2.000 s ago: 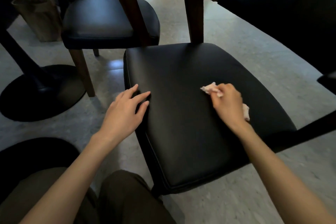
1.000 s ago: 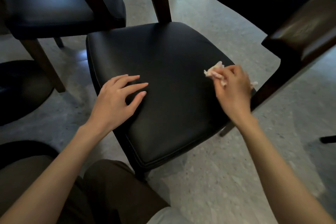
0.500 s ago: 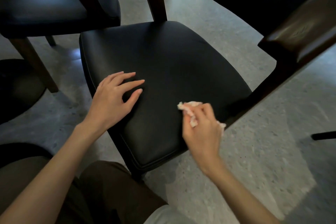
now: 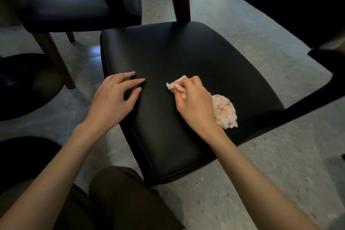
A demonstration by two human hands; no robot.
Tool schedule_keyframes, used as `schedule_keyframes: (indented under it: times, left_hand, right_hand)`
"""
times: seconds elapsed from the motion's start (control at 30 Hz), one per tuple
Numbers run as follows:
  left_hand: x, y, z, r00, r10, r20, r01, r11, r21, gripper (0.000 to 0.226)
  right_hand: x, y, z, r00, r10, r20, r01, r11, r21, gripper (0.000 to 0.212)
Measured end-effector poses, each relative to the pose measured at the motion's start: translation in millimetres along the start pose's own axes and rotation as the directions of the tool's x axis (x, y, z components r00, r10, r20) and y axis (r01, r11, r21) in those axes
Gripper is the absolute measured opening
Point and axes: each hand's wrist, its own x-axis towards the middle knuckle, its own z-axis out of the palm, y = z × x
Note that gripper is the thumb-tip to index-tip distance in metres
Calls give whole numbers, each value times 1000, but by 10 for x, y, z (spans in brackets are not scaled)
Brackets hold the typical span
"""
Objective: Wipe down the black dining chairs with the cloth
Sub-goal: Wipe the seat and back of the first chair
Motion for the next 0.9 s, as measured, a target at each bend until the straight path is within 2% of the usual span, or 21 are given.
schedule_keyframes:
  times: [0.13,0.3,0.5,0.63,0.73,0.83,0.9]
  left_hand:
    - [224,-18,1,1000,-17,-15,17,999,27,29]
    - [491,-109,55,999,30,-14,-29,998,50,27]
    - [572,-71,49,999,-49,-22,49,999,11,24]
    - [629,-18,-24,989,-134,62,135,991,-2,23]
    - [634,89,-27,970,-234,66,235,972,-9,22]
    - [578,300,-77,935,-321,149,324,946,5,30]
    - [526,450,-197,883,-368,292,375,927,34,38]
  right_hand:
    - [-63,-272,85,995,-100,21,99,995,19,17]
    - [-112,-264,17,975,-213,61,207,974,93,8]
    - [-119,-300,9,967,-239,88,224,962,157,9]
    - [-140,-350,10,974,-206,89,196,974,110,7]
    - [-112,-382,-12,974,-153,166,144,987,65,10]
    - [-98,-491,-105,953,-32,302,10,997,74,9]
    - [-115,-560,-255,865,79,495,-136,988,80,8]
